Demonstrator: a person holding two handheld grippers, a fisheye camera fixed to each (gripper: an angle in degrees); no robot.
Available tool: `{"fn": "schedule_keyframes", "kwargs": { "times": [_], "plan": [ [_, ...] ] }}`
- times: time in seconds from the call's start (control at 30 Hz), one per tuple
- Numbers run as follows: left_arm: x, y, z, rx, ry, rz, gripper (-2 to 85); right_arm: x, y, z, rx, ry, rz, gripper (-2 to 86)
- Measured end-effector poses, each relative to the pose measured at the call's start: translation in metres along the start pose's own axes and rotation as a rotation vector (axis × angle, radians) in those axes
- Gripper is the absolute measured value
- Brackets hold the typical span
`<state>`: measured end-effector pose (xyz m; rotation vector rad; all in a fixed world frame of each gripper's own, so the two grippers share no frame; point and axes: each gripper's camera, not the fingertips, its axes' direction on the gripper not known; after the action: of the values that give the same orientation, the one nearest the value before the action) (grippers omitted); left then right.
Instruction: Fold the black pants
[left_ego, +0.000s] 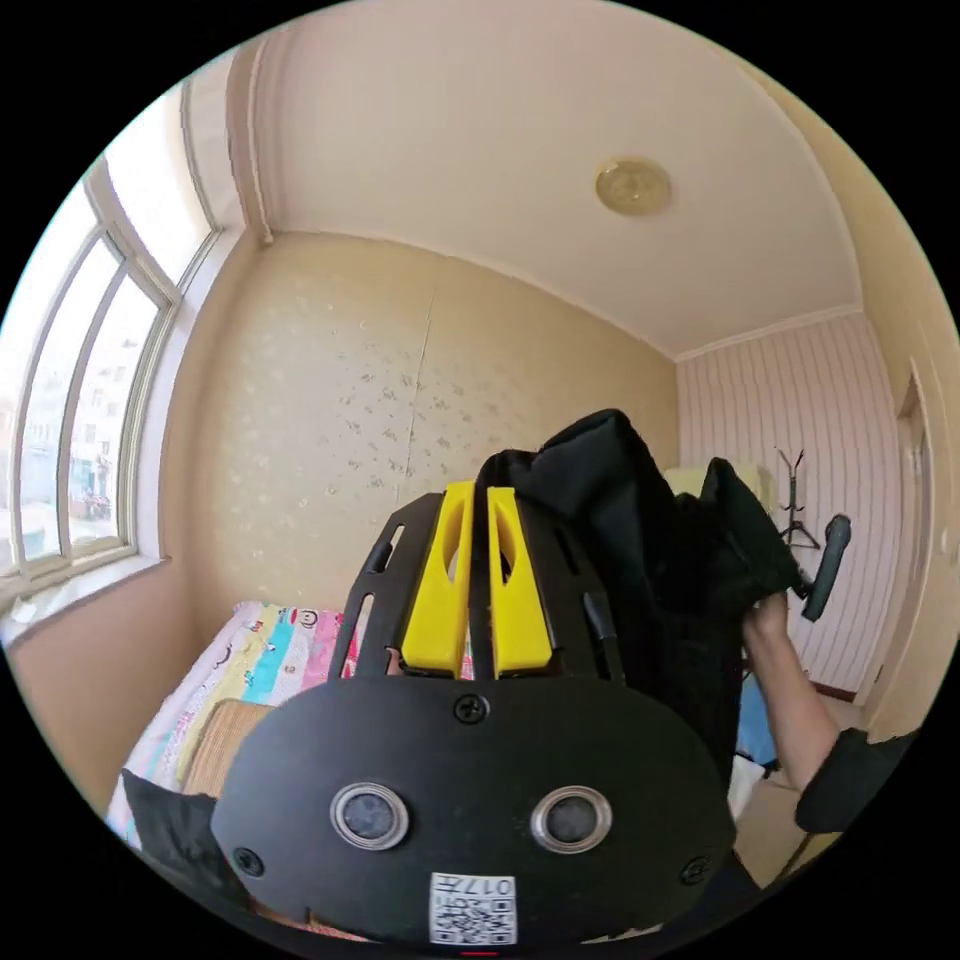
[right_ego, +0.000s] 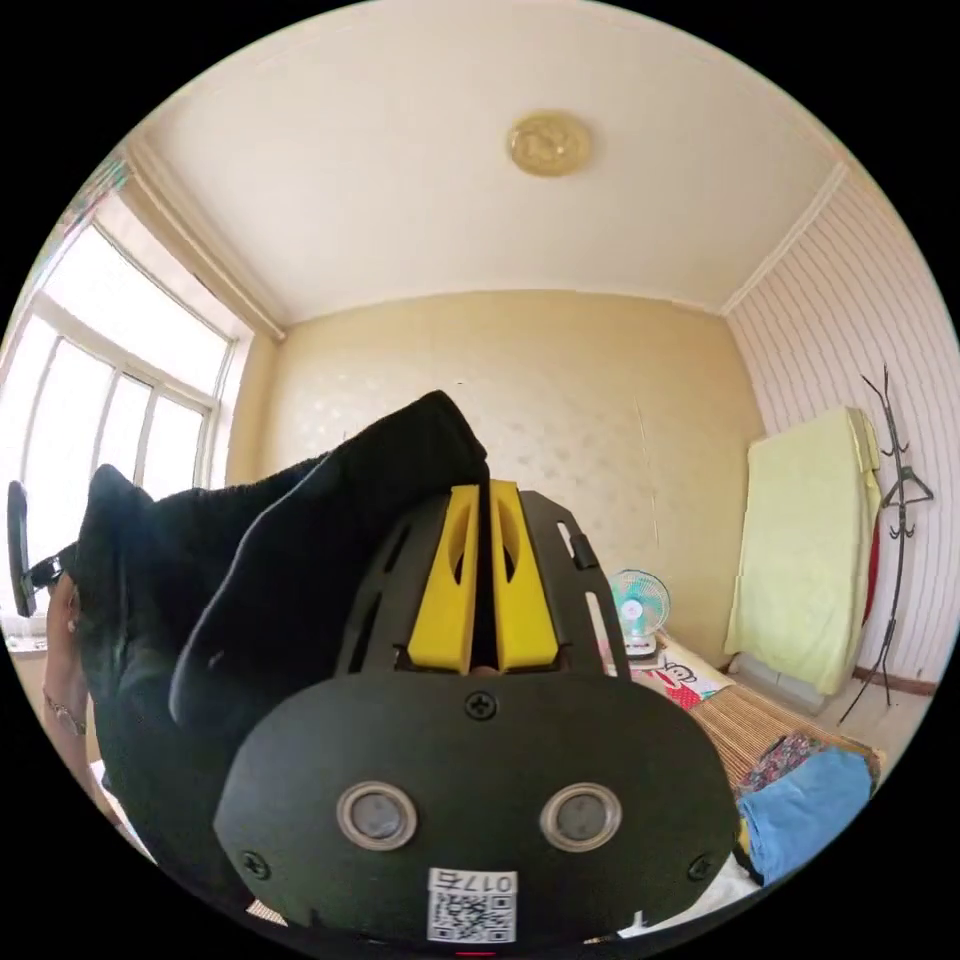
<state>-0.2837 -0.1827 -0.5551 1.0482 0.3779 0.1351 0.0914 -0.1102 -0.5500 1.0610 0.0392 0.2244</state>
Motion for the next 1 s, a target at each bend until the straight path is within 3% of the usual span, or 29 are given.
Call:
{"fn": "schedule_keyframes", "kwargs": {
  "times": [0.1,0.17,0.3,0.5,0.6,0.87,0.97,1.0],
  "plan": [
    [-0.062,0.014,0.111,-0.310,0.049,-0.219,7.9,0.008,0.030,0.086,-0.228,-0.011,0.088,0.7],
    [-0.083,0.062,0.137,-0.326,0.134,-0.239,8.3,-0.002,0.081,0.106,-0.204,-0.105,-0.024,0.5],
    [-0.089,0.231,0.190,-0.662,0.162,-0.136,10.2,-0.020,0.256,0.132,-0.376,-0.258,-0.330,0.6],
    [-0.056,0.471,0.169,-1.091,0.268,-0.215,11.9,-0.034,0.481,0.116,-0.823,-0.587,-0.302,3.2],
    [-0.046,0.516,0.119,-1.085,0.169,-0.229,13.8,-0.058,0.541,0.092,-0.927,-0.756,-0.208,6.7],
    [-0.037,0.570,0.062,-1.086,0.016,-0.364,11.2,-0.101,0.625,0.090,-1.117,-0.901,0.133,7.7],
    [-0.056,0.577,0.054,-1.090,0.177,-0.531,2.1,-0.101,0.616,0.096,-1.145,-0.895,0.052,4.4],
    [-0.073,0.579,0.043,-1.010,0.346,-0.659,0.6,-0.091,0.605,0.095,-1.133,-0.943,0.063,3.8]
  ]
}}
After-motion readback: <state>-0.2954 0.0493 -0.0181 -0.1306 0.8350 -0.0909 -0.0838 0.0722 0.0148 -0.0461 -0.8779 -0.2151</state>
